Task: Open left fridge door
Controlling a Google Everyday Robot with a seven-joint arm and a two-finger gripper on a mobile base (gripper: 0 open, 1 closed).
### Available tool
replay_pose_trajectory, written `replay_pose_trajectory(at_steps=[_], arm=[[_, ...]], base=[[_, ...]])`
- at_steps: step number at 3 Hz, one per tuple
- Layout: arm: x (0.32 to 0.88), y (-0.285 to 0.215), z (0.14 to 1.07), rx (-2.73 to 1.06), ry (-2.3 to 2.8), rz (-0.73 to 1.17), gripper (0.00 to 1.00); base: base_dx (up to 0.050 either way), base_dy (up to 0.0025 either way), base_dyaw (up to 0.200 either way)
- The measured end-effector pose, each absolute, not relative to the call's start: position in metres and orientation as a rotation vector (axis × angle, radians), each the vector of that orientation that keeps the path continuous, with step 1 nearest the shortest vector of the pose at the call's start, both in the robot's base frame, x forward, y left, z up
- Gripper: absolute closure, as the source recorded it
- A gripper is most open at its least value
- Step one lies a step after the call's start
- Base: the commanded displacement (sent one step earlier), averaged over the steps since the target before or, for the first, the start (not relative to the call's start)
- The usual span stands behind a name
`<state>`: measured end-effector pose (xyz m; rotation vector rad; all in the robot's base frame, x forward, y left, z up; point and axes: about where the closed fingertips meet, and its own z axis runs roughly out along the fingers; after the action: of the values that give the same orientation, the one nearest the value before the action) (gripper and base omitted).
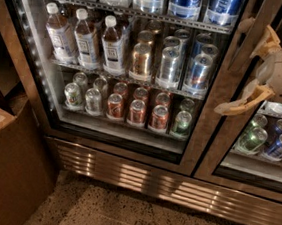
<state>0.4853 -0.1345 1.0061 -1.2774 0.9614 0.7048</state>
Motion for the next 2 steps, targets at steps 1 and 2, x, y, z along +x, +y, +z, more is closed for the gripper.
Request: replay_pose_trajectory(at_steps=[1,2], arm=[[0.4843,-0.1433,1.0082,-1.277,0.961,0.705,0.19],[0.4847,-0.149,1.0096,-1.278,0.961,0.705,0.42]], base=[[0.0,0.0,0.0],[0.0,0.0,0.0]])
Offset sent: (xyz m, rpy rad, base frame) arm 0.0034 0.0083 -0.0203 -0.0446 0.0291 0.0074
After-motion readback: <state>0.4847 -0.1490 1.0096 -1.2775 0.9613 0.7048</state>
